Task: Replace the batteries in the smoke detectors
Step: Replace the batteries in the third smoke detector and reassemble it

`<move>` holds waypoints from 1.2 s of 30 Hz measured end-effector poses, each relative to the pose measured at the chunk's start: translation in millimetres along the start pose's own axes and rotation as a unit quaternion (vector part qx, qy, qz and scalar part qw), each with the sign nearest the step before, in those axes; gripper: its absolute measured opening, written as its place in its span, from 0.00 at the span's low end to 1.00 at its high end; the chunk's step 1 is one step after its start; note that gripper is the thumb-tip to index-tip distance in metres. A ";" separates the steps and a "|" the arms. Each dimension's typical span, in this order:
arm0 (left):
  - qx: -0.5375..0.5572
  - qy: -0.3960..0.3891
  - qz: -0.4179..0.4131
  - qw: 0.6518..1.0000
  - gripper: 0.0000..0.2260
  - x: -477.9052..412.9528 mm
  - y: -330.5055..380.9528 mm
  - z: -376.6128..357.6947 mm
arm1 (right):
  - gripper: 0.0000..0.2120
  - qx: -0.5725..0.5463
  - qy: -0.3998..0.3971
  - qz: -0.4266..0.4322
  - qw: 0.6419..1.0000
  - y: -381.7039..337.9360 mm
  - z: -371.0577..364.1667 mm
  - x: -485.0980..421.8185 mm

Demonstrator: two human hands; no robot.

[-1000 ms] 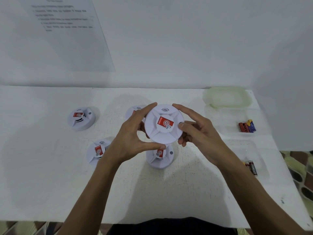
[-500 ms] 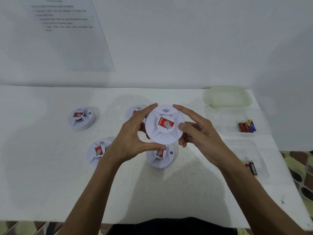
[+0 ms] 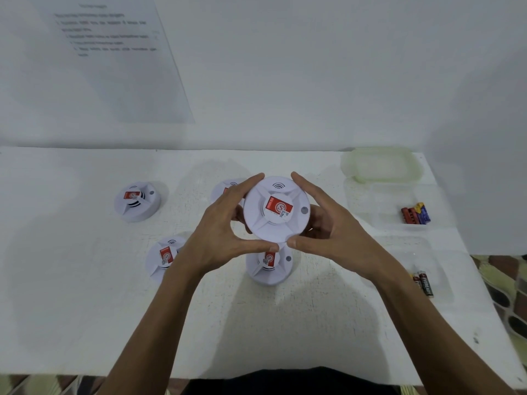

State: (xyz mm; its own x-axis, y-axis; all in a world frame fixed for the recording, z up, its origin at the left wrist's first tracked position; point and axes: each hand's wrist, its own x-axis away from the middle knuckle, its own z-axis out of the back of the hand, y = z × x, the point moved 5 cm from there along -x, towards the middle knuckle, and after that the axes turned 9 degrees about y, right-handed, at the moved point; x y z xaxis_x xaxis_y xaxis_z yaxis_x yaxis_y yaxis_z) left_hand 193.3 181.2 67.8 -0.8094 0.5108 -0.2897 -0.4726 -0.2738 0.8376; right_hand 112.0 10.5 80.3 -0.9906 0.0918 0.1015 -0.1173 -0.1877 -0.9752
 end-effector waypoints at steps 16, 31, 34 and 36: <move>0.023 -0.030 0.028 0.999 0.42 3.0 -1.1 -1.7 | 0.43 -0.005 -0.004 -0.002 1.000 4.7 1.2 3.9; 0.016 -0.026 0.029 0.999 0.42 4.4 -4.8 -4.0 | 0.43 0.026 -0.008 0.010 1.000 8.0 1.9 4.3; 0.013 -0.024 0.026 0.999 0.42 4.7 -5.2 -3.7 | 0.43 0.033 -0.007 0.012 0.999 8.7 2.4 5.0; 0.011 -0.024 0.023 0.999 0.42 4.6 -5.3 -3.6 | 0.43 0.038 -0.006 0.014 0.999 9.1 2.5 4.4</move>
State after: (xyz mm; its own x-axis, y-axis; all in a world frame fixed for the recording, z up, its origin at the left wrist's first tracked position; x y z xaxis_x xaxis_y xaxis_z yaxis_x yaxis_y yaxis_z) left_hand 190.9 182.1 60.3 -0.8122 0.5366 -0.2287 -0.4271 -0.2801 0.8597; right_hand 106.4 6.7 72.3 -0.9944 0.0728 0.0767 -0.0933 -0.2636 -0.9601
